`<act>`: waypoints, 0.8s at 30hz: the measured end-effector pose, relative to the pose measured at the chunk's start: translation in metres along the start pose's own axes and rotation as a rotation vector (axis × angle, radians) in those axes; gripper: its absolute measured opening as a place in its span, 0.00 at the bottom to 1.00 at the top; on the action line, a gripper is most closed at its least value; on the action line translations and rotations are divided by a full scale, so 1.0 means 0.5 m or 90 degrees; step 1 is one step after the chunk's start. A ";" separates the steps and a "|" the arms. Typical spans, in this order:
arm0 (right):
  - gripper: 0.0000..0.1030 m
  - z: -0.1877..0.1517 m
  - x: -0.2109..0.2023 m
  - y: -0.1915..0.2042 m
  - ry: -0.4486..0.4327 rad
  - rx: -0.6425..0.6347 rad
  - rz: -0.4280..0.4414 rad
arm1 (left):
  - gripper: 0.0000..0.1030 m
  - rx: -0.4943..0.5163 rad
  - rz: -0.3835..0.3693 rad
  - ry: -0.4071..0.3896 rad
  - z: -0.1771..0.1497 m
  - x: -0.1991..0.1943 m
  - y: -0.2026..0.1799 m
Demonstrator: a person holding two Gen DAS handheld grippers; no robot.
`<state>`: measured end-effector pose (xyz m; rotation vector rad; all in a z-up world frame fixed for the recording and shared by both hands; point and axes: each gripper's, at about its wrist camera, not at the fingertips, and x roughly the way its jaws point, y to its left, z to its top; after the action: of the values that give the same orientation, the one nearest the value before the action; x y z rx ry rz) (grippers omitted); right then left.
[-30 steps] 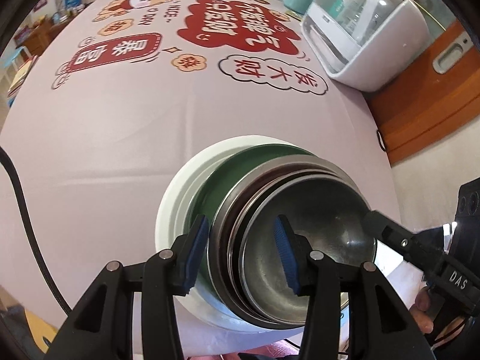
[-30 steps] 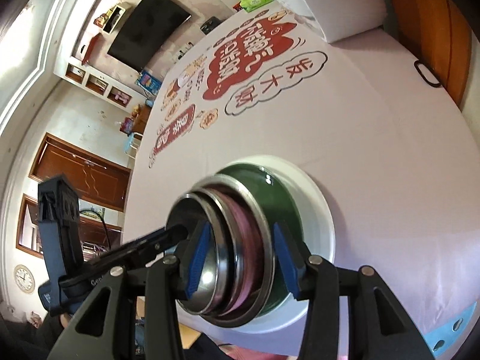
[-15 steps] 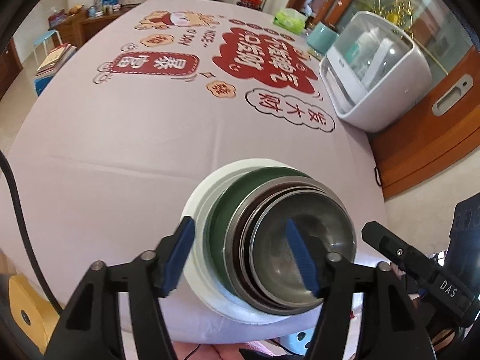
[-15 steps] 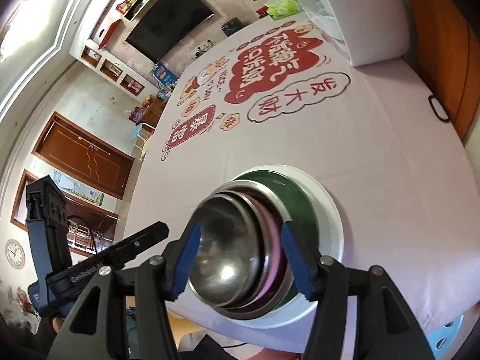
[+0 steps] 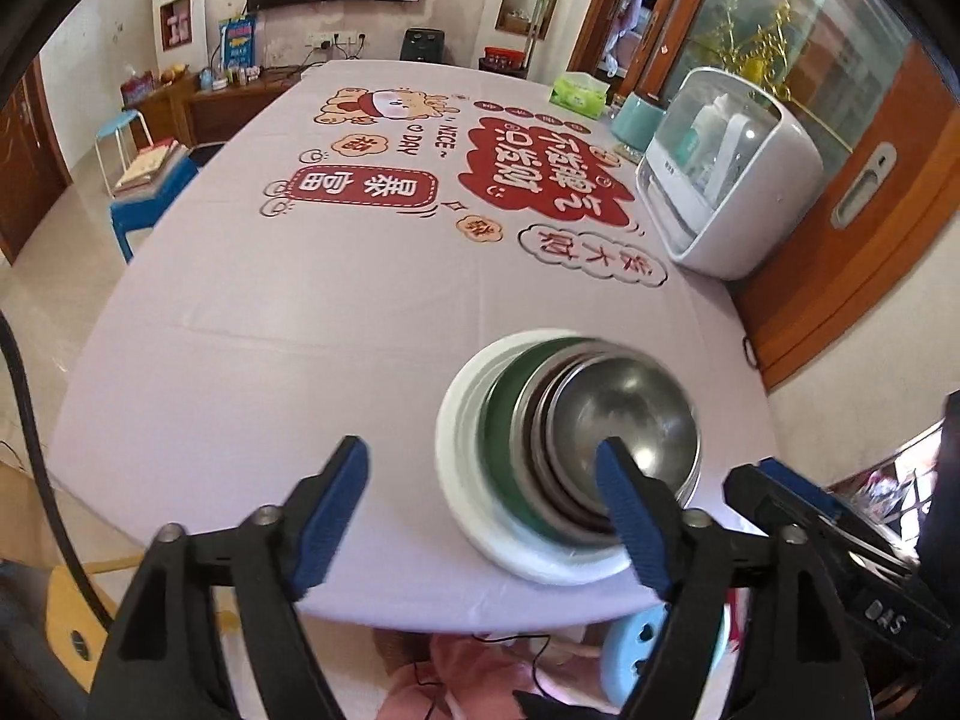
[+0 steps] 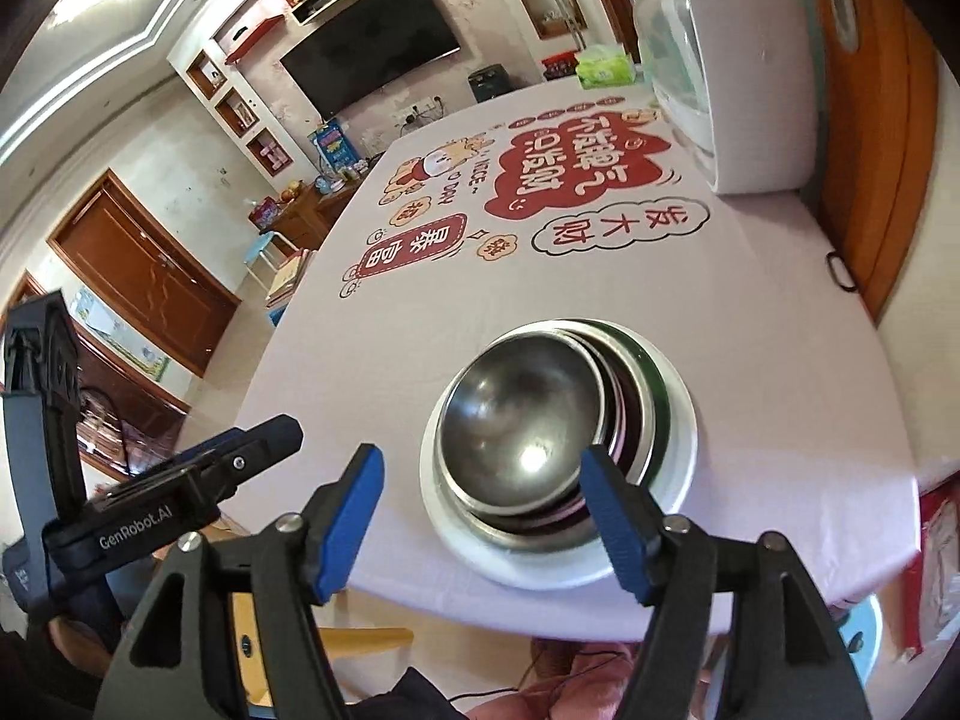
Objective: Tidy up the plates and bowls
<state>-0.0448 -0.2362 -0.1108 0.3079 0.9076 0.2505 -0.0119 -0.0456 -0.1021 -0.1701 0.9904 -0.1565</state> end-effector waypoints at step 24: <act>1.00 -0.067 -0.094 0.072 -0.064 -0.001 -0.154 | 0.96 0.064 0.084 -0.103 -0.064 -0.118 -0.011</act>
<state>-0.1025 -0.2135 -0.0825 0.2043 0.8370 0.0126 -0.0708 -0.0408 -0.0698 -0.0246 0.8272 -0.0701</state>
